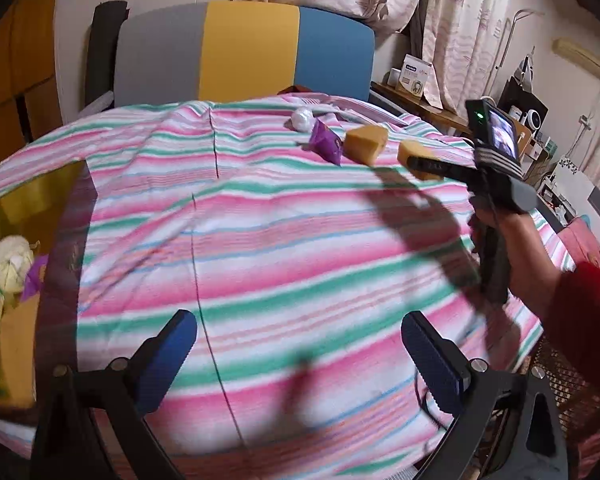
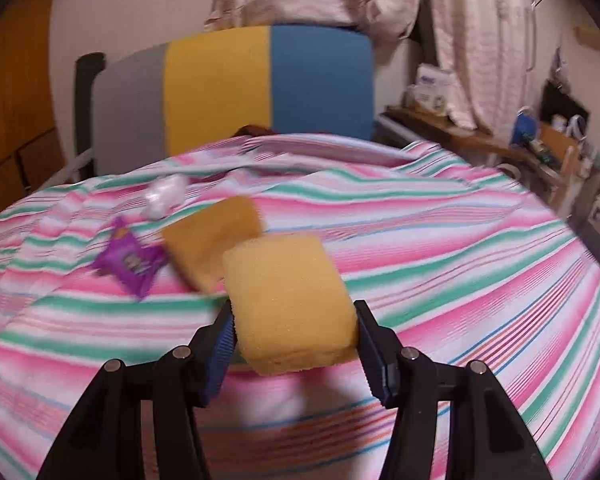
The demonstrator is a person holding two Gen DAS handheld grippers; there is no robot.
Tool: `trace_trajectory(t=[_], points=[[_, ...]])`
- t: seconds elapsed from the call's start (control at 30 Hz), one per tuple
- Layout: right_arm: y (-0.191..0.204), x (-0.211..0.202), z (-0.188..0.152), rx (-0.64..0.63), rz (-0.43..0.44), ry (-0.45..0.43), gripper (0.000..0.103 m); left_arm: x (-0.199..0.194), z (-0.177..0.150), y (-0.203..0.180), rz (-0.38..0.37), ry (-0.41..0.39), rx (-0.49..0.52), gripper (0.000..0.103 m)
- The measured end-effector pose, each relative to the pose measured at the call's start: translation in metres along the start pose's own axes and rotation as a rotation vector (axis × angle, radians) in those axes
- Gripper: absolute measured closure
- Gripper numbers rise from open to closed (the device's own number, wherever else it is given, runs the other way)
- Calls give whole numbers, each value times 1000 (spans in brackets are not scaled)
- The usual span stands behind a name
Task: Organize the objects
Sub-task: 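Grasp another yellow sponge cake with the right gripper, then grasp the purple candy with the left gripper while the right holds the sponge cake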
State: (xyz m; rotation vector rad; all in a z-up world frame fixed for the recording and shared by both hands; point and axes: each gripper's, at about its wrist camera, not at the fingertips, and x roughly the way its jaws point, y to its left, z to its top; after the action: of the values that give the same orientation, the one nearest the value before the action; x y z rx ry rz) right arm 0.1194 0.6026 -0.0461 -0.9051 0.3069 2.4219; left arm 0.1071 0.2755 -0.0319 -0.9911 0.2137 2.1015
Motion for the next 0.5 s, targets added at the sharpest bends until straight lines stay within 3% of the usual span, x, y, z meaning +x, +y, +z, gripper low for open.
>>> trace_trajectory(t=[0.17, 0.33, 0.5], points=[[18, -4, -18, 9, 42, 36, 46, 19, 29, 3, 19, 7, -8, 0], [29, -4, -27, -33, 17, 15, 46, 51, 66, 1, 31, 15, -32, 0], [28, 0, -30, -22, -33, 17, 46, 96, 113, -16, 126, 20, 43, 0]])
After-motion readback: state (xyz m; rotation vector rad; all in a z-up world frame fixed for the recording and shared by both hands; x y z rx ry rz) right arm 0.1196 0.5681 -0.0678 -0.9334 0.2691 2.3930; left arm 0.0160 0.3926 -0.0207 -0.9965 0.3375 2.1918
